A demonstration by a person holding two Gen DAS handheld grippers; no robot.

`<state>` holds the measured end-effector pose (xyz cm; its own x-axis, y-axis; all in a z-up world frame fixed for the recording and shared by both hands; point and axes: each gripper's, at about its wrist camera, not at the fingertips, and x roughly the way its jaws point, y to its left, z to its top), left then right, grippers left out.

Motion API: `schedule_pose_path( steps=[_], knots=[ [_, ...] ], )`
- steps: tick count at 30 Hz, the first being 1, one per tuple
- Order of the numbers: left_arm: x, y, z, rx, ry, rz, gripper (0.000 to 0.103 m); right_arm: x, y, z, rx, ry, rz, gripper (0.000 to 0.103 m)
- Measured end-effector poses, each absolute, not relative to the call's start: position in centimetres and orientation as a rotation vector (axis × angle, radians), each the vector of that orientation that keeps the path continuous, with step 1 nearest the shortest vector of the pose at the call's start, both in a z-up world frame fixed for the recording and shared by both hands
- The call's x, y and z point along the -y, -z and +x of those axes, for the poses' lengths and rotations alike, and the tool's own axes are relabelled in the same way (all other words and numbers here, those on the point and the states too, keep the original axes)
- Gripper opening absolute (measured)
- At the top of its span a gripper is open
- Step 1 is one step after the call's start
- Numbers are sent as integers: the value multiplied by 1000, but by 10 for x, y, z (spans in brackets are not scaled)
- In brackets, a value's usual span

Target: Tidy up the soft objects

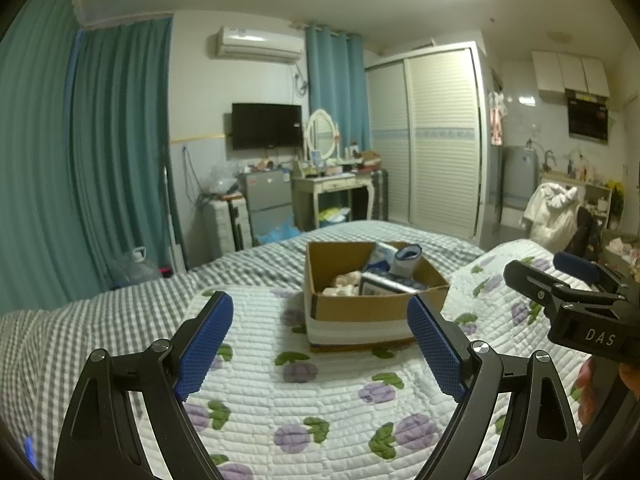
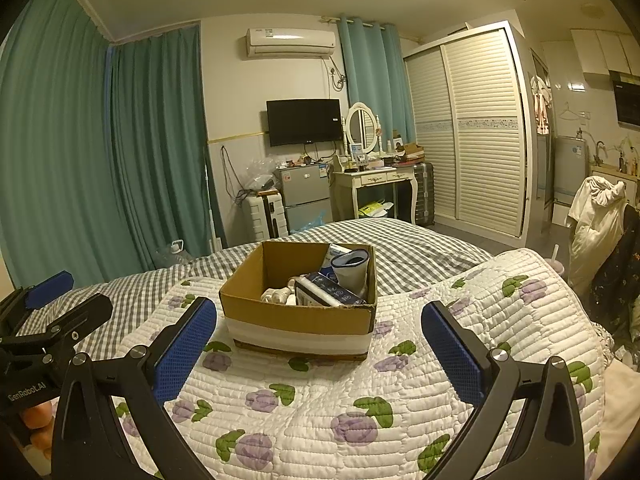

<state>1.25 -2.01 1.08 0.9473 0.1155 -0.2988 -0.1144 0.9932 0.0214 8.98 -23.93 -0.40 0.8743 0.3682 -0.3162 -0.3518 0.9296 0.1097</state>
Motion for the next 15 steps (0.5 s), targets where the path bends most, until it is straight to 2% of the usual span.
schedule_pose_path(
  steps=[15],
  knots=[
    [17,-10,15,-311,-112,16,90,239,5,90,-352,-379,44,103]
  ],
)
